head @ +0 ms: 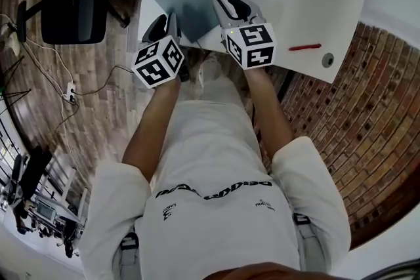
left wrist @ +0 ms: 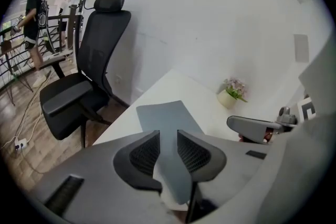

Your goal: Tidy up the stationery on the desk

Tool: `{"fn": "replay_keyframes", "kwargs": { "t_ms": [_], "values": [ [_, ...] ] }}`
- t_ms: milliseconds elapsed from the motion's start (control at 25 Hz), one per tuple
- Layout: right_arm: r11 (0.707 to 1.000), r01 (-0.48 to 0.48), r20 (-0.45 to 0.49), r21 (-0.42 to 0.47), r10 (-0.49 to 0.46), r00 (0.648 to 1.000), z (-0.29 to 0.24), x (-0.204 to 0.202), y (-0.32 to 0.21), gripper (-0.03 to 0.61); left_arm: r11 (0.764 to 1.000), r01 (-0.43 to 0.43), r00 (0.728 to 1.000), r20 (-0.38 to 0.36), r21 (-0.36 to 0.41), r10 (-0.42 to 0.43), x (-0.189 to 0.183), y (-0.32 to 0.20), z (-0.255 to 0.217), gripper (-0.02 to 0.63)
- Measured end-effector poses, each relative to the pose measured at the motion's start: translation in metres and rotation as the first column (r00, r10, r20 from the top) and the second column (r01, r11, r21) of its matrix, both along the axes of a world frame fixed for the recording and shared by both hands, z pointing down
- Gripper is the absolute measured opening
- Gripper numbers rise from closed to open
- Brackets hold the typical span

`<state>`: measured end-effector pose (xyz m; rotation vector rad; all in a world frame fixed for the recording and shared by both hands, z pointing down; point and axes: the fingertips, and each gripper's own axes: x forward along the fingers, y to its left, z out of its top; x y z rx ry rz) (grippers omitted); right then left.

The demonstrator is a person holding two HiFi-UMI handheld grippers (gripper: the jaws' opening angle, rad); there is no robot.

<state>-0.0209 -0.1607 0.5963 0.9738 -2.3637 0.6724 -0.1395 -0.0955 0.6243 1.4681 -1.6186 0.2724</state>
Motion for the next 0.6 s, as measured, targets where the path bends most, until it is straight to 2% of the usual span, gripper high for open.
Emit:
{"fn": "replay_keyframes", "kwargs": {
  "t_ms": [160, 400, 600],
  "values": [
    [0.998, 0.039, -0.045, -0.047, -0.041, 0.998, 0.025, -0.010, -0.003, 0.107, 0.997, 0.046, 0.999, -0.016, -0.066, -0.047, -0.006, 0.007, 0.025, 0.112],
    [0.990, 0.059, -0.098, -0.127, -0.071, 0.993, 0.059, -0.018, -0.010, 0.120, 0.986, 0.105, 0.989, -0.090, -0.127, -0.117, -0.016, 0.005, 0.047, 0.112],
    [0.984, 0.038, -0.094, -0.172, -0.055, 0.994, 0.073, -0.016, -0.013, 0.127, 0.982, 0.127, 0.978, -0.147, -0.137, -0.147, -0.015, 0.001, 0.058, 0.112]
  ]
}}
